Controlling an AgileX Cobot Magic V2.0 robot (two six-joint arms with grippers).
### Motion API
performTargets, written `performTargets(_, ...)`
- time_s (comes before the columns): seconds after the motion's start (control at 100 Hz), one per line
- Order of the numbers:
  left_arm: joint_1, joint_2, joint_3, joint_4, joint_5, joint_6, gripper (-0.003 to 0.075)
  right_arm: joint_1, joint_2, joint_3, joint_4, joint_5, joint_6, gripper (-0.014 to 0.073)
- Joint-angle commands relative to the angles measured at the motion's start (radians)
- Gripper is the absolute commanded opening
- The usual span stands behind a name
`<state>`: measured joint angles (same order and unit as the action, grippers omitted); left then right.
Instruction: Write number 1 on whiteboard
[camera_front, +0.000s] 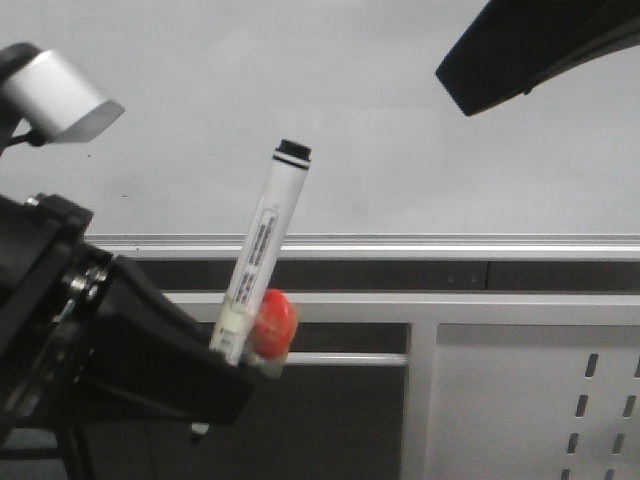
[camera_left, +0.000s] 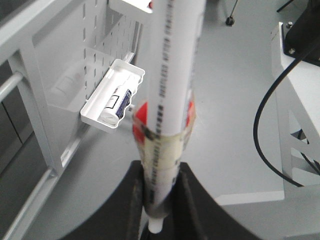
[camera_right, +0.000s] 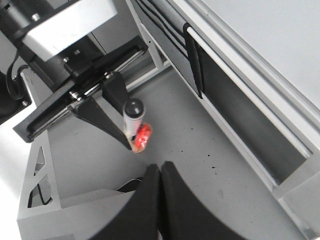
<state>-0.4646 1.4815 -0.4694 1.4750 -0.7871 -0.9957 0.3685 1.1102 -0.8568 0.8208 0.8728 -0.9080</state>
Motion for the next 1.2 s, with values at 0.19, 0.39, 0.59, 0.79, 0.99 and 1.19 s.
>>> performTargets(0.19, -0.003, -0.047, -0.17, 0.188, -0.053, -0.237, -0.0018, 0.001, 0.021, -0.035, 0.089, 0.006, -0.011, 0.0186)
performTargets(0.39, -0.003, -0.047, -0.207, 0.205, -0.105, -0.251, -0.0018, 0.001, 0.022, -0.035, 0.142, 0.006, -0.011, 0.0262)
performTargets(0.59, -0.016, -0.047, -0.207, 0.205, -0.148, -0.251, -0.0018, 0.001, 0.022, -0.046, 0.213, 0.013, -0.02, 0.0262)
performTargets(0.79, -0.055, -0.047, -0.218, 0.205, -0.177, -0.251, -0.0018, 0.029, 0.024, -0.088, 0.245, 0.029, -0.02, 0.0262)
performTargets(0.99, -0.083, -0.047, -0.252, 0.205, -0.184, -0.256, -0.0018, 0.057, 0.038, -0.093, 0.246, 0.024, -0.02, 0.0262)
performTargets(1.19, -0.083, -0.049, -0.271, 0.205, -0.183, -0.265, -0.0018, 0.059, 0.048, -0.093, 0.243, 0.028, -0.02, 0.0261)
